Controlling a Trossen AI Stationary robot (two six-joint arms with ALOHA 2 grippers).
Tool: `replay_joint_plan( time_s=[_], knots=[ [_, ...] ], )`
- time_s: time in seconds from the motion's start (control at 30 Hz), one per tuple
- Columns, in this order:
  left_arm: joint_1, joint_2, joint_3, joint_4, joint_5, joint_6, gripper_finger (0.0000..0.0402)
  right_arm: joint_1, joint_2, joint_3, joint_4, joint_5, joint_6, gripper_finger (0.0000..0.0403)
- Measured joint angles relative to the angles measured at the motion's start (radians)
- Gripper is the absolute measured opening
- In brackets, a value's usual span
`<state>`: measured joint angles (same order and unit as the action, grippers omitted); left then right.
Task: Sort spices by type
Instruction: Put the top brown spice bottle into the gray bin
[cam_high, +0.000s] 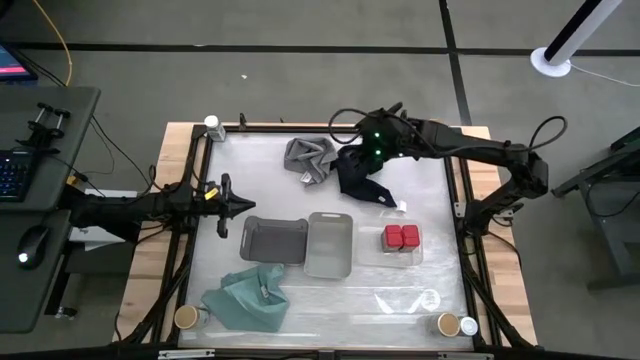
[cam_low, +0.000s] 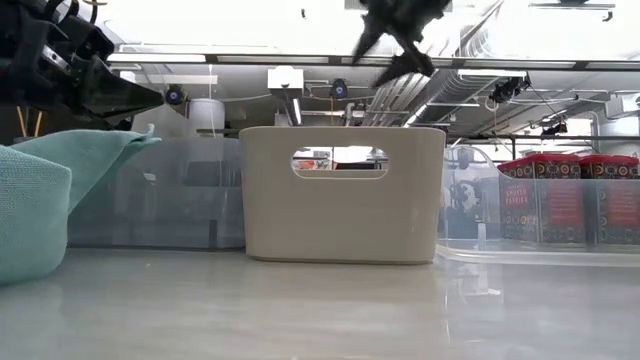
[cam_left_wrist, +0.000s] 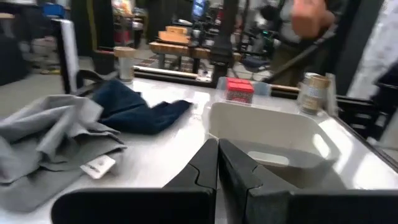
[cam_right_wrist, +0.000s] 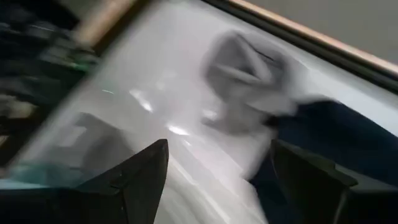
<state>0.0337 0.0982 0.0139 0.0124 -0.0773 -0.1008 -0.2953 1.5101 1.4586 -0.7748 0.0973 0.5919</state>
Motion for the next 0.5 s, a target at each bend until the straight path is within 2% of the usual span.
replay_joint_plan(
  time_s=[0.07,0.2,0.3,0.37,0.5],
  knots=[
    [0.000,0.000,0.000,0.008,-0.046,0.000,0.0000,-0.020,0.000,0.000,-0.130,0.059,0.015,0.0279],
    [0.000,0.000,0.000,0.015,-0.091,0.000,0.0000,-0.080,0.000,0.000,-0.409,0.278,0.095,0.0279],
    [0.000,0.000,0.000,0.016,-0.093,0.000,0.0000,-0.186,0.000,0.000,-0.534,0.399,0.159,0.0279],
    [0.000,0.000,0.000,0.015,-0.093,0.000,0.0000,-0.293,0.000,0.000,-0.544,0.420,0.163,0.0279],
    [0.000,0.000,0.000,0.016,-0.094,0.000,0.0000,-0.536,0.031,0.000,-0.509,0.353,0.129,0.0279]
  ],
)
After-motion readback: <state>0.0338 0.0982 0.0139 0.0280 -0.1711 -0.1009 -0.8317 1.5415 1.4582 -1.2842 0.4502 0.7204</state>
